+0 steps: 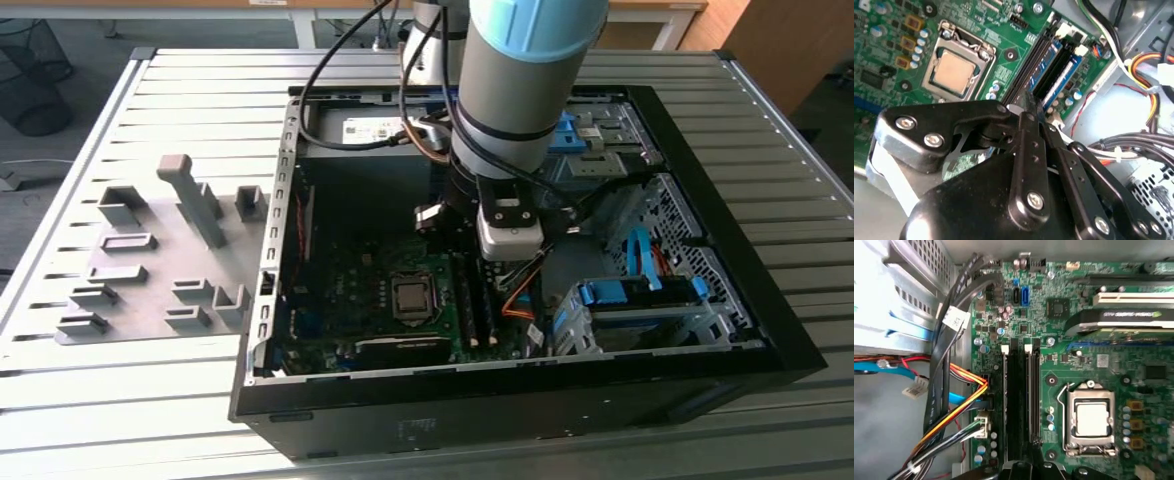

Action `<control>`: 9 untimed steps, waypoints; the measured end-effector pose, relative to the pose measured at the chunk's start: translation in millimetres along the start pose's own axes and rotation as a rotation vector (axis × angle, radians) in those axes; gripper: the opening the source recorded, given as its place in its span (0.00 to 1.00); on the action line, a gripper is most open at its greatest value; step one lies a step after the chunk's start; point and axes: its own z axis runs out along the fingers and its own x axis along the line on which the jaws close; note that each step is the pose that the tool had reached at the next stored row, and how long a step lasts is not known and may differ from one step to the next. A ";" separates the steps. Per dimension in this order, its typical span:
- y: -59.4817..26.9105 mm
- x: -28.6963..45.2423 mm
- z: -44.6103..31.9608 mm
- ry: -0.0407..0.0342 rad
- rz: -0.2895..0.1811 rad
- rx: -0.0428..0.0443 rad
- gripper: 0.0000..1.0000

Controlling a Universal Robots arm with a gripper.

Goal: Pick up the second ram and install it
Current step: 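Press down the second ram until it locks into place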

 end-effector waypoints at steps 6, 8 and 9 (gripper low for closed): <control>0.0 -0.1 -0.2 0.0000 0.000 0.0002 0.11; 0.0 -0.1 -0.1 0.0000 0.000 0.0003 0.11; 0.0 -0.1 -0.1 0.0000 0.000 0.0003 0.17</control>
